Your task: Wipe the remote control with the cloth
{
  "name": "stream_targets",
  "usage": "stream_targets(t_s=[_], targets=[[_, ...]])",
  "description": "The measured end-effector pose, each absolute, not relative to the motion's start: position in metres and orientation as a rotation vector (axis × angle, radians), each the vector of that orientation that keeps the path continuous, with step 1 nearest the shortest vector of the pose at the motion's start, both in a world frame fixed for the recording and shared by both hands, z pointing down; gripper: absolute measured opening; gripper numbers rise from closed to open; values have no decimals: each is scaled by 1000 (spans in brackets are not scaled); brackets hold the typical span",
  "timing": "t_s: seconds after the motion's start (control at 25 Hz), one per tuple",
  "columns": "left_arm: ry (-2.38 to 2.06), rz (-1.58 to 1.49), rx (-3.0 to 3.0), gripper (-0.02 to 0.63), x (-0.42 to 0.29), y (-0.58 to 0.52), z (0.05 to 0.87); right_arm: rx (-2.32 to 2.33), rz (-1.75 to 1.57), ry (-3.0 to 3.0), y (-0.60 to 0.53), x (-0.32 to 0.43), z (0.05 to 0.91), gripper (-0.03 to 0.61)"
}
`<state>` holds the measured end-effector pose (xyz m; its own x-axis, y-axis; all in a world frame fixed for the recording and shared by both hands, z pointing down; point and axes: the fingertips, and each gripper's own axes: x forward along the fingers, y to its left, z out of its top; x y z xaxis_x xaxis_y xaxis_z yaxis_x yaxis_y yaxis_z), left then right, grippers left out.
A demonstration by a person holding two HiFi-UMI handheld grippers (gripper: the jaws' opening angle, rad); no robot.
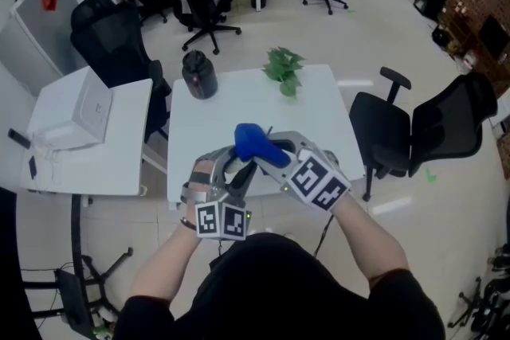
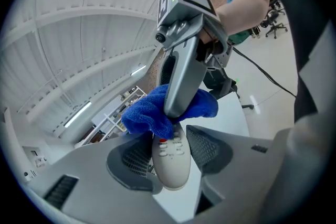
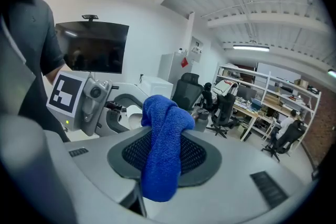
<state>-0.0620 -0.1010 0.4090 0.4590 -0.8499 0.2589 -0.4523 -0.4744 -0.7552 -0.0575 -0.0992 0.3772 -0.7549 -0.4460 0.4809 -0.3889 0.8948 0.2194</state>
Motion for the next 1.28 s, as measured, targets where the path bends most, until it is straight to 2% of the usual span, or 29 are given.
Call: stream_targets(t_s=[0.28,0.4,0.48,0.64,0.68,0.76,0.92,1.28], targets=[[1117,-811,-2172,202,-63,-103,409,730,-133,-2538,-119,-31,364,129],[1273,-547,-2527,202,-69,-109,394,833,-147,-2730,-121,-18,331,129],[1378,-90,-2933,202,-79,-119,377,923,-51,-2903,-122,-4,313,129],[1212,1305,-3418,202,-113,-141,348,898,144,-3043,-108,-9,325,129],[1121,1552,-3428,202,-117,-142,344,843,154,-3046,-101,-19,333,129],[986,1787,-3429,202,-117,-142,341,726,153,-3042,-86,-40,345,129],[810,1806,-3506,202,-104,-133,341,570,142,-3025,-71,-68,360,129],[535,1388,-3759,202,-74,-95,353,712,116,-3042,-112,-34,337,129]])
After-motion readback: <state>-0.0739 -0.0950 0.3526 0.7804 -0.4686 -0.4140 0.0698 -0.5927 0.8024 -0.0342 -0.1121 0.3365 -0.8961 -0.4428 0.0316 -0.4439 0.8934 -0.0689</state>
